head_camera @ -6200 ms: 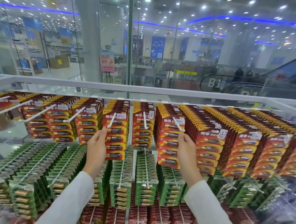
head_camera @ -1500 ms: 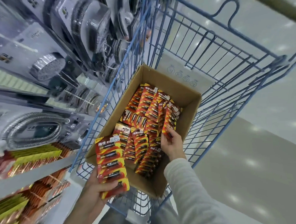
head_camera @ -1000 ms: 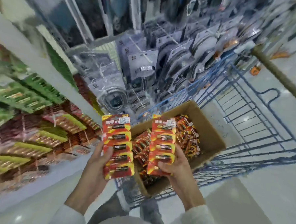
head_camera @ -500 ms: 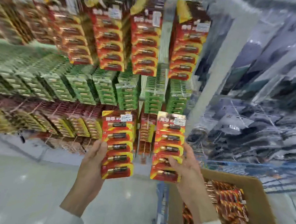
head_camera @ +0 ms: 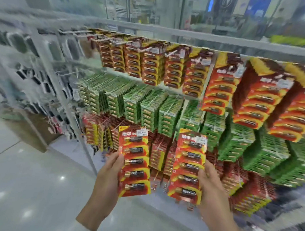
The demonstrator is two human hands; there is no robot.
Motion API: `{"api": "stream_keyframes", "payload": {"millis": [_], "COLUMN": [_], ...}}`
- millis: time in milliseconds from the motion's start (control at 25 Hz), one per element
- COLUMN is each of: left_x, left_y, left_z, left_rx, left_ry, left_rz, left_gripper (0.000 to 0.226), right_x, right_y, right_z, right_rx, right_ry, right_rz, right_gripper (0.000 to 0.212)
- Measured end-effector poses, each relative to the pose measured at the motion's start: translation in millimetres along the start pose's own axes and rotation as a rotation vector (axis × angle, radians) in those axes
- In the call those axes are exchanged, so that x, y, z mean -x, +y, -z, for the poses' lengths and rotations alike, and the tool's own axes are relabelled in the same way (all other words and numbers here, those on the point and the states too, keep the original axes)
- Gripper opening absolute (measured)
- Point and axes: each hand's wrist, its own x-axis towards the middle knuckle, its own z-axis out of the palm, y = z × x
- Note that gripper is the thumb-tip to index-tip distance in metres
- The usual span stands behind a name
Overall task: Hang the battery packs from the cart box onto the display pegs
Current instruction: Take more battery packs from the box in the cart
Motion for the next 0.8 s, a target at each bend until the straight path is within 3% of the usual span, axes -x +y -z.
{"api": "stream_keyframes", "payload": {"millis": [200,440,640,800], "left_x": [-40.2,-103.7,-164.4,-210.1], "left_y": [38.6,71.1,114.6,154.8], "left_z": [44.3,62.3,61.3,48.8], "left_rx": [0.069,0.097,0.035,-0.006], "left_ry": [0.051,0.084,0.077,0.053], "left_rz": [-0.018,-0.016,-0.121,-0.226], "left_gripper": [0.031,0.027,0.028,0.026], "right_x": [-36.1,-103.7,-158.7,-192.4], "right_y": [2.1,8.5,3.5,1.5], "right_z": [-75.4,-142.3,-186.1,-198.3], "right_rx": [0.011,0.041,0.047,0.005], "right_ry": [-0.01,-0.009,-0.046,-0.053], "right_rz": [-0.034,-0.105,-0.1,-0.092], "right_gripper": [0.029,0.056,0.062,0.047]}}
